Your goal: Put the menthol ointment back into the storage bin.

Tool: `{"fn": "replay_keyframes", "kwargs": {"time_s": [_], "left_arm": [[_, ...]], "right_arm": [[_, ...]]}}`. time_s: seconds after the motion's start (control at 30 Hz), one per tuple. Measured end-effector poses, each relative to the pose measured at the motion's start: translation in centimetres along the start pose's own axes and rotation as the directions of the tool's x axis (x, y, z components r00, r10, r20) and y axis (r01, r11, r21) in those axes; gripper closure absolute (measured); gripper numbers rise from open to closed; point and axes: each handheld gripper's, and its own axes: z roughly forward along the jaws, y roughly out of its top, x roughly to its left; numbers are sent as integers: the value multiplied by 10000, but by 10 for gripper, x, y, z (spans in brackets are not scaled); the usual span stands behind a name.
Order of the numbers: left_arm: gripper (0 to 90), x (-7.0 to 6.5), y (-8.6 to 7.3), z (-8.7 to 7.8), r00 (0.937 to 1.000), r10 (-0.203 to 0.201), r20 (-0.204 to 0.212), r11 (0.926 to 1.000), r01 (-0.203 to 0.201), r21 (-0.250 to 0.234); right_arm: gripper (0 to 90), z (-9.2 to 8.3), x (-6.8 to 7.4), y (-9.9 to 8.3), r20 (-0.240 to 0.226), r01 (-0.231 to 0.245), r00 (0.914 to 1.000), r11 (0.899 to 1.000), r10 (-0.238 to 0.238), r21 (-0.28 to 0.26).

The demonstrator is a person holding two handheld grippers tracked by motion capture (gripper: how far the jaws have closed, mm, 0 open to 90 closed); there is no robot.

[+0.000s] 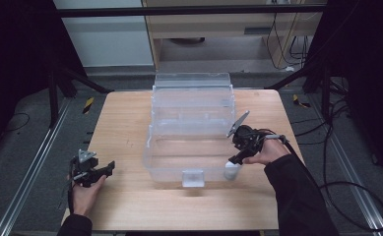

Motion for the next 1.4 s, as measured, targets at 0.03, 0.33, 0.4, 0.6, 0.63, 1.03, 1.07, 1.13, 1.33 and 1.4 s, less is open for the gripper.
{"fn": "replay_keyframes", "kwargs": {"time_s": [0.03, 0.33, 0.4, 0.6, 0.63, 1.03, 1.07, 1.13, 1.33, 1.4], "left_arm": [[325, 0, 0, 0, 10000, 0, 0, 10000, 0, 0], [447, -2, 1, -3, 9995, 34, 310, 9999, -30, -120], [460, -2, 1, -4, 9993, 30, 376, 10000, -27, -92], [515, -4, 1, -4, 9987, 62, 498, 10000, -60, -50], [514, -4, 1, -4, 9987, 65, 498, 10000, -63, -34], [436, -4, 1, -4, 9992, 116, 389, 9999, -113, -91], [422, -4, 1, -3, 9994, 122, 337, 9999, -119, -98], [397, -4, 0, -3, 9996, 116, 272, 9999, -112, -114], [325, -3, -1, 0, 9999, 103, 107, 9999, -102, -111], [311, -3, -1, 1, 9999, 110, 96, 9999, -109, -103]], "right_arm": [[401, -4, 0, -2, 129, -95, 9999, 9996, 98, -253], [253, -31, -4, -34, 1254, -1653, 9682, 9300, 2164, -3283], [252, -33, -5, -40, 1464, -1698, 9604, 9148, 2369, -3665], [251, -36, -8, -78, 1535, -2384, 9195, 8239, 3618, -5141], [249, -36, -8, -84, 1582, -2436, 9130, 8137, 3759, -5278], [234, -14, -13, -126, 1181, -3314, 8557, 7089, 5038, -6226], [205, -7, -16, -132, 1136, -3546, 8481, 7138, 5175, -6040], [197, -1, -18, -139, 1285, -3572, 8389, 7130, 5289, -6034], [181, 16, -25, -164, 1272, -4110, 8048, 6989, 5798, -5854], [173, 19, -26, -169, 1263, -4256, 7955, 6949, 5926, -5797]]}}
